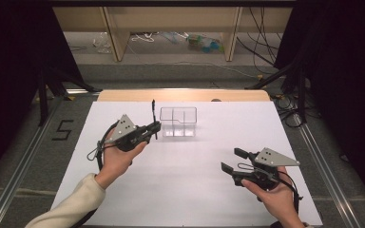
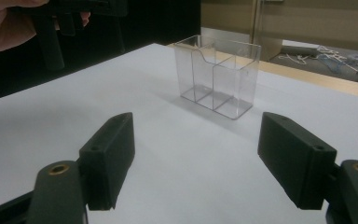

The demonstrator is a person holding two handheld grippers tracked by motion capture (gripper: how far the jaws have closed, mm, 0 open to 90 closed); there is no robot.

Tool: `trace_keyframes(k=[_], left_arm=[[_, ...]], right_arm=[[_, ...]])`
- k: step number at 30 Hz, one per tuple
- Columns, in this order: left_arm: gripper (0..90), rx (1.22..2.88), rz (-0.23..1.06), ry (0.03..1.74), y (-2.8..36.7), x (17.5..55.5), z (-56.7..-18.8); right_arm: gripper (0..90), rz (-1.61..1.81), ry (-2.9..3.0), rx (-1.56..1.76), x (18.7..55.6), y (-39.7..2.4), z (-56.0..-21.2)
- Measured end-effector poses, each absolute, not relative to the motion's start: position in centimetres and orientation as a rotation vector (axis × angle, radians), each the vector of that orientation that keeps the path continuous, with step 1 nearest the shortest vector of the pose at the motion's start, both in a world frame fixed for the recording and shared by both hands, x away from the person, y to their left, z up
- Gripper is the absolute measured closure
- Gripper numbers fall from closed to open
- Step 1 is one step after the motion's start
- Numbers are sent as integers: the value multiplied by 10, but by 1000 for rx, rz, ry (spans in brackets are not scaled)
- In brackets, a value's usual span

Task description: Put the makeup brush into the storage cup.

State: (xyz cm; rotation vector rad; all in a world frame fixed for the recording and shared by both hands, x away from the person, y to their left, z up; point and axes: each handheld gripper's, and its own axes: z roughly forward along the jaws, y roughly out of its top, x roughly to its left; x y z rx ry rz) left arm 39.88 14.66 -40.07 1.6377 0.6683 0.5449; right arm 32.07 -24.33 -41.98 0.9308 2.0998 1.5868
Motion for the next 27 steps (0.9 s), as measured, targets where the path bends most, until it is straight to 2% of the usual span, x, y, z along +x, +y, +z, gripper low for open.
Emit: trace_keyframes(k=[27], left_arm=[[849,1625,569,674,143,414,-394]], right_arm=[[279,1573,2108,939,317,-248,-422]])
